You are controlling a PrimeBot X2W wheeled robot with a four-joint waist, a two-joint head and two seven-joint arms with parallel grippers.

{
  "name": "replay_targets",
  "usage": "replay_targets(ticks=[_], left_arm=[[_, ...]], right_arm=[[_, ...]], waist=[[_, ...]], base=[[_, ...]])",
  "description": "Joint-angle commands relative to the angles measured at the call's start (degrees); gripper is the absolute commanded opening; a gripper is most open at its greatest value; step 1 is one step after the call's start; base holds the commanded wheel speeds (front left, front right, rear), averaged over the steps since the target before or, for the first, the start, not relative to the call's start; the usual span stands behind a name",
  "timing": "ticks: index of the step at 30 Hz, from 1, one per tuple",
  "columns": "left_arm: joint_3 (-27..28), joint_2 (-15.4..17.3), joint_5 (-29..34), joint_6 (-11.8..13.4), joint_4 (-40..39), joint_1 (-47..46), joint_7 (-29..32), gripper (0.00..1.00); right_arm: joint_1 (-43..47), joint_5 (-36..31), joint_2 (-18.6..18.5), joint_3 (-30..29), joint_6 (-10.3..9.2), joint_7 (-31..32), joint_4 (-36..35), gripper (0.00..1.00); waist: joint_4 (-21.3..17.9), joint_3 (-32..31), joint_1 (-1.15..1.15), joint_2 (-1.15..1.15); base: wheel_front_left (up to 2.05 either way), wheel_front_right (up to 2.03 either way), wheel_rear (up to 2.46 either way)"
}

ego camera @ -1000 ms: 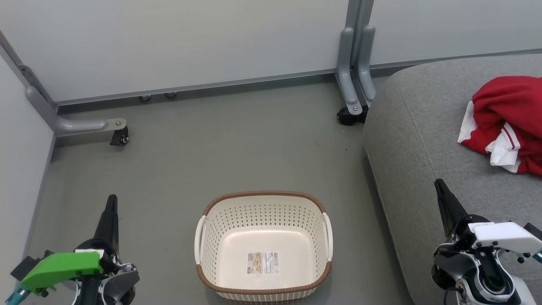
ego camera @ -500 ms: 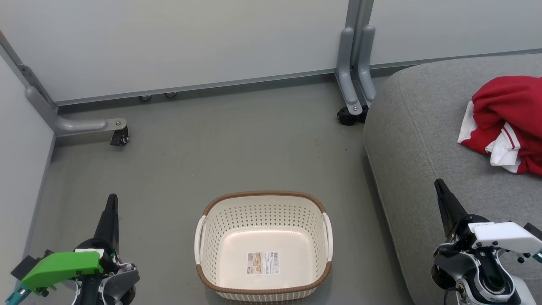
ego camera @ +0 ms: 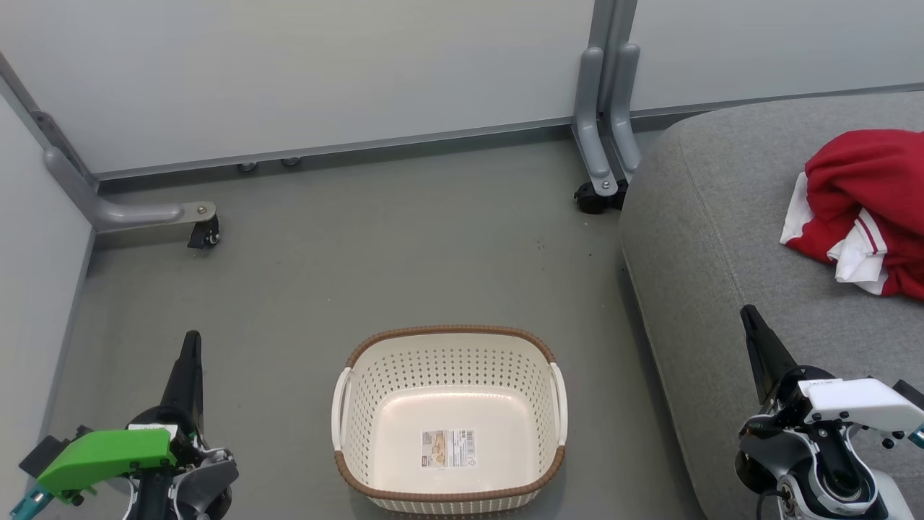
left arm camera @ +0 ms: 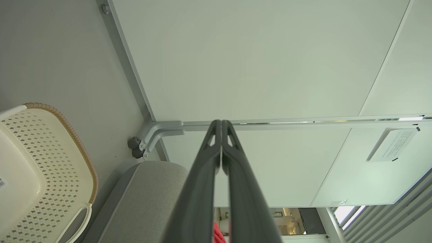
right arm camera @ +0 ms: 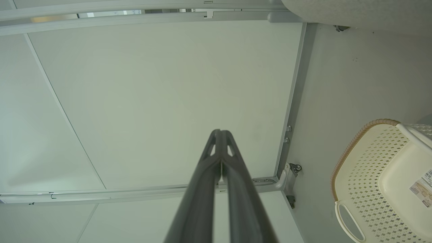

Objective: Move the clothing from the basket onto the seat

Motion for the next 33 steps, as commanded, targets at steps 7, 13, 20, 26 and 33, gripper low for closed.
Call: replay_targets(ticks=[7,13,20,26,33], left_arm=[[0.35,0.08,0.29,-0.18,0.09,-0.68,0.15,0.0],[0.42,0.06,0.38,-0.18,0.07,-0.69,0.23,0.0],[0.48,0.01,0.47,-0.18,0.08,-0.7,0.28,0.0],[0.53,-0.04,0.41,-0.18,0.08,-0.71,0.35,0.0],[0.59,-0.08,0.45,-0.18,0.1,-0.71,0.42,0.0]], right_arm=[[-0.3,0.36,-0.24,-0.06,0.02,0.18,0.1,0.0],[-0.3,0.36,-0.24,-0.06,0.02,0.17,0.1,0.0],[-0.3,0.37,-0.24,-0.06,0.02,0.18,0.1,0.0],[-0.3,0.37,-0.24,-0.06,0.02,0.18,0.1,0.0],[-0.3,0.37,-0.24,-0.05,0.02,0.17,0.1,0.0]], waist=[[0.0,0.0,0.0,0.0],[0.0,0.0,0.0,0.0],[0.0,0.0,0.0,0.0],[0.0,0.0,0.0,0.0],[0.0,0.0,0.0,0.0]], base=[[0.0,0.0,0.0],[0.0,0.0,0.0],[0.0,0.0,0.0],[0.0,0.0,0.0],[0.0,0.0,0.0]])
